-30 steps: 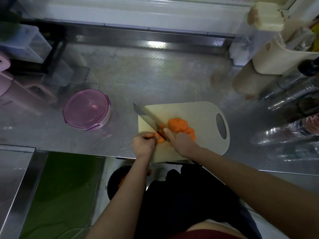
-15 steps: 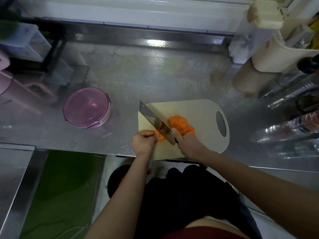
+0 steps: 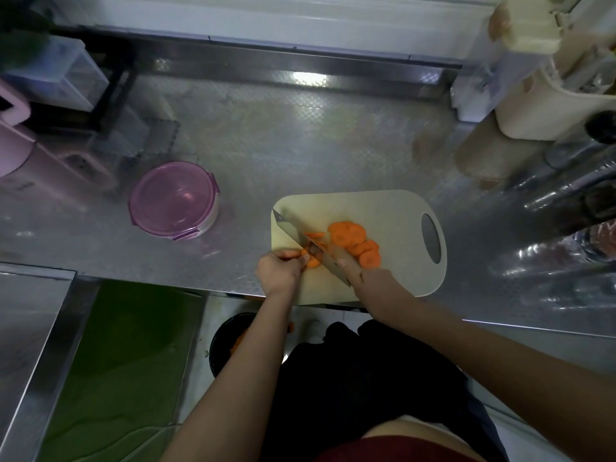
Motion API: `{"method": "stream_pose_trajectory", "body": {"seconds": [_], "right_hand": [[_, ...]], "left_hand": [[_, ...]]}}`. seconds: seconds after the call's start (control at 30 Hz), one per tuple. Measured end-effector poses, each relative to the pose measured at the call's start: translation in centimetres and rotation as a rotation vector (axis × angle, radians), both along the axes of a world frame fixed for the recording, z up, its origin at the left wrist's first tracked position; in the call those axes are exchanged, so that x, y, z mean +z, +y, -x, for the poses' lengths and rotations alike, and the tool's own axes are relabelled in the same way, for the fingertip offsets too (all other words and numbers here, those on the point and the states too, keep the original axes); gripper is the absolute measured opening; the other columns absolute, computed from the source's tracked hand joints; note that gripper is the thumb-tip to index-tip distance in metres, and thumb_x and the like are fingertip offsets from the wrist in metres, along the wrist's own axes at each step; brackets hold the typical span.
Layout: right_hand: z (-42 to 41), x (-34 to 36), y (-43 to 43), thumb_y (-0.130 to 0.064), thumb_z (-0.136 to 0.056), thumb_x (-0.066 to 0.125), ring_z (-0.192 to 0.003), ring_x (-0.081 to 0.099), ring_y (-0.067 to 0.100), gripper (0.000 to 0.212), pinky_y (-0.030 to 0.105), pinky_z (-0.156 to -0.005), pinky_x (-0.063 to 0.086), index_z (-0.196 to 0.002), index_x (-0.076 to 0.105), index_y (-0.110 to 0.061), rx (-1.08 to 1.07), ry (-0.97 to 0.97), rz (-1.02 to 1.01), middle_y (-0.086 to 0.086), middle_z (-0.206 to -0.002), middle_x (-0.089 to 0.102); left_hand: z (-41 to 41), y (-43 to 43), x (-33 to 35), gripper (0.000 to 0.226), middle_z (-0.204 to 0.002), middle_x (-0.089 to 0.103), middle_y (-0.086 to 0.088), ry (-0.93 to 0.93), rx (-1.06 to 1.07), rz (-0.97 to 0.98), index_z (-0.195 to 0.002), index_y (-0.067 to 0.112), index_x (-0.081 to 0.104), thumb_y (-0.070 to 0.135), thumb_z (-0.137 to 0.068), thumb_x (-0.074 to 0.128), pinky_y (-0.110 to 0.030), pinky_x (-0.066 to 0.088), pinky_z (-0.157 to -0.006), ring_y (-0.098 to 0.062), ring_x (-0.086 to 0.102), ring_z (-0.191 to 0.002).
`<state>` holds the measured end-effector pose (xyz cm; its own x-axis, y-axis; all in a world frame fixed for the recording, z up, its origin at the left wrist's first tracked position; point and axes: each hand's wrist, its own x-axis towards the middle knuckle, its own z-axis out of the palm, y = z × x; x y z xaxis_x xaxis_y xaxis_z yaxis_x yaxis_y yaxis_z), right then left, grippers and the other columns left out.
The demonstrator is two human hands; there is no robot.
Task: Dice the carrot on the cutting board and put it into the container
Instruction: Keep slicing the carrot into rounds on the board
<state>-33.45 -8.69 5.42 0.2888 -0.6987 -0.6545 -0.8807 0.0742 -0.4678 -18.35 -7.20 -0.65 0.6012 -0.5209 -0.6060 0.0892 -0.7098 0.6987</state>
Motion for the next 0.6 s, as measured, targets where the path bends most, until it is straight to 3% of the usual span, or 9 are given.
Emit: {"method": "stream_pose_trajectory", "body": {"seconds": [0.07,0.23,0.3,0.4,0.5,0.6], "right_hand": [[0.8,-1.2,0.1,-0.001,-0.096,0.034,-0.108,0.054,0.027,0.069,0.032,-0.063,0.028,-0.148,-0.011,-0.008,0.133,0.053,0.040,0.017,-0.125,0.051],[0.0,-1.1,0.1,0.001,-0.094,0.037,-0.108,0.053,0.030,0.075,0.032,-0.071,0.030,-0.148,-0.014,-0.011,0.106,0.110,0.012,0.019,-0.121,0.050],[-0.1,-1.0,0.1,-0.003,-0.097,0.036,-0.109,0.053,0.031,0.068,0.034,-0.072,0.033,-0.150,-0.005,-0.010,0.097,0.087,0.013,0.021,-0.122,0.050],[-0.5,-1.0,0.5,-0.032,-0.102,0.023,-0.113,0.053,0.033,0.045,0.035,-0.085,0.040,-0.143,0.030,-0.013,0.082,-0.030,0.083,0.018,-0.128,0.052],[-1.8,-2.6,0.7,-0.050,-0.096,0.031,-0.107,0.056,0.035,0.042,0.038,-0.088,0.041,-0.132,0.038,-0.029,-0.032,-0.138,0.096,0.011,-0.121,0.058],[-2.3,-4.2,0.5,-0.063,-0.089,0.034,-0.099,0.060,0.036,0.053,0.044,-0.089,0.047,-0.128,0.039,-0.028,-0.127,-0.173,0.105,0.013,-0.107,0.063]], "left_hand": [[0.0,0.0,-0.2,0.018,-0.082,0.072,-0.005,0.020,0.015,0.016,-0.063,0.022,0.067,0.013,-0.068,0.081,-0.038,0.054,-0.086,-0.022,0.068,-0.084],[-0.2,-0.3,-0.4,0.024,-0.077,0.069,-0.002,0.014,0.013,-0.001,-0.058,0.023,0.063,0.010,-0.066,0.082,-0.039,0.055,-0.084,-0.023,0.068,-0.084],[-0.3,-0.4,-0.3,0.023,-0.077,0.070,-0.003,0.007,0.003,-0.008,-0.058,0.024,0.064,0.011,-0.066,0.082,-0.038,0.055,-0.084,-0.023,0.068,-0.084],[-0.3,-0.4,0.0,0.013,-0.079,0.070,-0.002,-0.024,-0.017,-0.013,-0.067,0.019,0.070,0.012,-0.068,0.081,-0.034,0.054,-0.086,-0.020,0.068,-0.084],[-0.3,-0.4,0.3,0.013,-0.084,0.069,0.000,-0.058,-0.043,-0.019,-0.085,0.010,0.074,0.011,-0.072,0.077,-0.022,0.048,-0.081,-0.012,0.062,-0.081],[-0.2,-0.4,0.4,0.014,-0.083,0.066,0.001,-0.061,-0.051,-0.028,-0.089,0.008,0.074,0.009,-0.075,0.074,-0.020,0.045,-0.078,-0.009,0.058,-0.080]]}}
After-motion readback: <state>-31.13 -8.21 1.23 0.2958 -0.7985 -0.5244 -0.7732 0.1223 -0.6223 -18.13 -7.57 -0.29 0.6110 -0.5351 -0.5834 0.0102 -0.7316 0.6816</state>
